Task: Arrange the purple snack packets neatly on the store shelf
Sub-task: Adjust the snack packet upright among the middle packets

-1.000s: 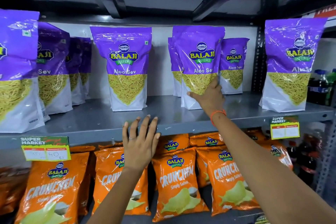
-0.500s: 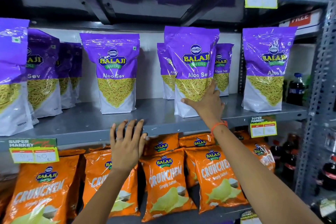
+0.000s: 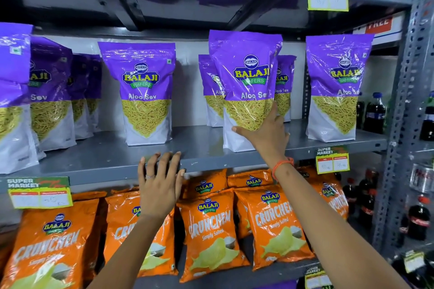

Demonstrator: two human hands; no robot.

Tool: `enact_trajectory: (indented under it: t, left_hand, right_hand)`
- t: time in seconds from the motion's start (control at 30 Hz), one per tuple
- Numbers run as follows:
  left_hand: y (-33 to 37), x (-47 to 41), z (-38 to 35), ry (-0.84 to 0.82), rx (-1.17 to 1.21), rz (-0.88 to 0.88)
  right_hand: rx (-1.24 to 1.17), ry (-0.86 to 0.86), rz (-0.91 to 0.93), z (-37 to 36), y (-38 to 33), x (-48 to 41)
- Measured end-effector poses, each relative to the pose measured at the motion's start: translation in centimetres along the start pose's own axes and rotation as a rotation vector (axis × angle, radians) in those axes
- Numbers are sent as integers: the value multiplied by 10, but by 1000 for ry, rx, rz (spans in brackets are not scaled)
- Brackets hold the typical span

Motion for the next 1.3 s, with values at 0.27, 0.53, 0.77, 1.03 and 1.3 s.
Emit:
enact_trajectory:
  t: [0.27,0.53,0.77,1.03,1.3]
  left_hand:
    - [1,0,1,4,-2,3]
    - [2,0,3,-2,9,7]
    - [3,-1,6,-7,18,14]
    - [4,-2,10,-41,42,32]
    - [4,-2,12,-83,13,33]
  right_hand:
    - [26,33,14,12,8,6]
    - [18,29,13,20,9,13]
    - [11,28,34,19,12,17]
    - [-9,9,21,10,9,11]
    - [-12,6,21,4,10,2]
Point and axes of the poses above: each hand's wrist, its own x-axis away from the middle knuckle, its own z-axis out of the back of the hand, y = z × x, the point moved 1 cm from there along -x, towards the middle knuckle, and after that the axes turned 15 degrees about -z, right-handed, at the moved point
